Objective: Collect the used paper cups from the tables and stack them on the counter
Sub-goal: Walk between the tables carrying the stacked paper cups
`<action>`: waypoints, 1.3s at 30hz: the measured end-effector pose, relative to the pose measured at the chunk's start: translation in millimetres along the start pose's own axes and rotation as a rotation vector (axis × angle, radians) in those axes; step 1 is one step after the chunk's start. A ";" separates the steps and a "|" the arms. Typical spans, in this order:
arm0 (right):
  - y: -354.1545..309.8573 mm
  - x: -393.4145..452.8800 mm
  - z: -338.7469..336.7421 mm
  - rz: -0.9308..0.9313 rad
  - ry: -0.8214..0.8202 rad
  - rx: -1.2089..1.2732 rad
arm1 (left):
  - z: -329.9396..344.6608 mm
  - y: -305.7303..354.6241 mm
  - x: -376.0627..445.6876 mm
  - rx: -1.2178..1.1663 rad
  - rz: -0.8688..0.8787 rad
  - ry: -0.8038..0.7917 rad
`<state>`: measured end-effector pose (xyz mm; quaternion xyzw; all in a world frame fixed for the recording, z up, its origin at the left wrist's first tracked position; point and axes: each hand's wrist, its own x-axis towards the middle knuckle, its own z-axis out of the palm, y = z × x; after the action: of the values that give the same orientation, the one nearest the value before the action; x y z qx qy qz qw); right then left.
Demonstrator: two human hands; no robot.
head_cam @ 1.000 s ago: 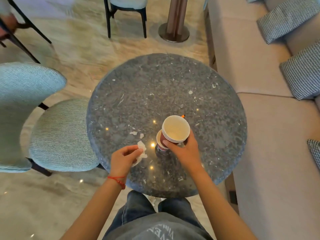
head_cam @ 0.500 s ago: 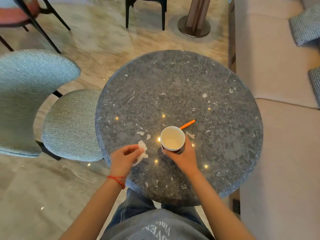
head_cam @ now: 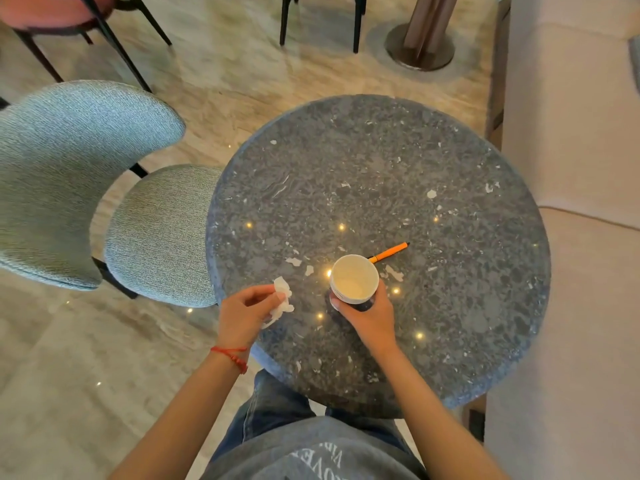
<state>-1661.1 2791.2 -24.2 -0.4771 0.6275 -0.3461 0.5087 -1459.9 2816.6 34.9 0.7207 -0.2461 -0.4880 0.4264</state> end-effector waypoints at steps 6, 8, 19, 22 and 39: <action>-11.6 1.4 -7.4 0.013 -0.182 0.075 | -0.5 -1.8 -8.1 -0.051 -0.001 0.066; -16.7 -0.1 -9.8 0.000 -0.246 0.066 | -1.2 -6.4 -14.4 -0.071 -0.011 0.094; -29.3 -12.3 0.6 -0.066 -0.672 -0.057 | -21.7 -55.3 -81.5 -0.240 -0.060 0.437; -32.7 -22.5 16.9 -0.073 -0.796 -0.099 | -34.9 -71.0 -105.5 -0.302 -0.089 0.552; -76.4 -152.0 196.3 -0.280 -1.172 -0.198 | -192.2 -113.3 -208.3 -0.579 -0.021 1.010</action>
<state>-1447.9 2922.4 45.3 -0.7113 0.2037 -0.0296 0.6720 -1375.1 3107.5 71.6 0.7205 0.1385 -0.1353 0.6658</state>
